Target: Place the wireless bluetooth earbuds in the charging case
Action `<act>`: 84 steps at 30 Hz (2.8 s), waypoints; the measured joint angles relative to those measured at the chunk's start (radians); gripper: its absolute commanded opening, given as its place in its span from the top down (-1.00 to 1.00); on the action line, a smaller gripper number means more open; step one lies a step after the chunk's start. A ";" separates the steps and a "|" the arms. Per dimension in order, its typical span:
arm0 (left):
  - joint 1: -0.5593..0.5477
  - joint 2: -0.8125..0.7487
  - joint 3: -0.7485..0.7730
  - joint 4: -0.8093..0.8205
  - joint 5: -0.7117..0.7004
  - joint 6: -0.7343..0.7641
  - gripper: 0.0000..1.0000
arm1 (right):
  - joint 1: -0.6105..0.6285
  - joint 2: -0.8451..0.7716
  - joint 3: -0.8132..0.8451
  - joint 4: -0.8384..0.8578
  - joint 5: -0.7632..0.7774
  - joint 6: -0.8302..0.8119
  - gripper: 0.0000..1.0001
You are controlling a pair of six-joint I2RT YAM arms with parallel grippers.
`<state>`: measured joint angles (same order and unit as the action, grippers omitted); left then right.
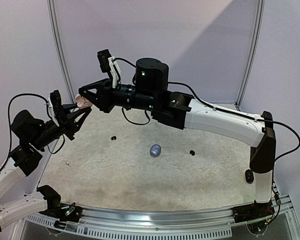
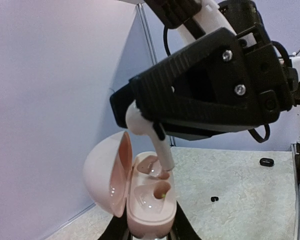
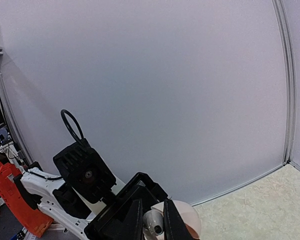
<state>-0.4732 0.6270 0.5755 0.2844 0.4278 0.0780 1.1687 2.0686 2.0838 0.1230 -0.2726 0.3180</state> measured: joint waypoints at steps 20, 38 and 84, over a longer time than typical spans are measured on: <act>0.000 0.002 0.008 0.000 0.007 -0.032 1.00 | -0.013 0.000 -0.049 0.060 0.004 0.003 1.00; 0.001 0.002 0.015 -0.034 -0.002 -0.052 1.00 | -0.020 -0.018 -0.113 0.092 0.041 0.005 0.39; 0.000 0.114 0.153 0.106 0.343 -0.517 1.00 | -0.069 -0.174 -0.148 -0.098 -0.314 -0.086 0.14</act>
<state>-0.4728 0.7414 0.7288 0.3904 0.7708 -0.4385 1.0992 1.8946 1.9354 0.0250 -0.5861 0.2317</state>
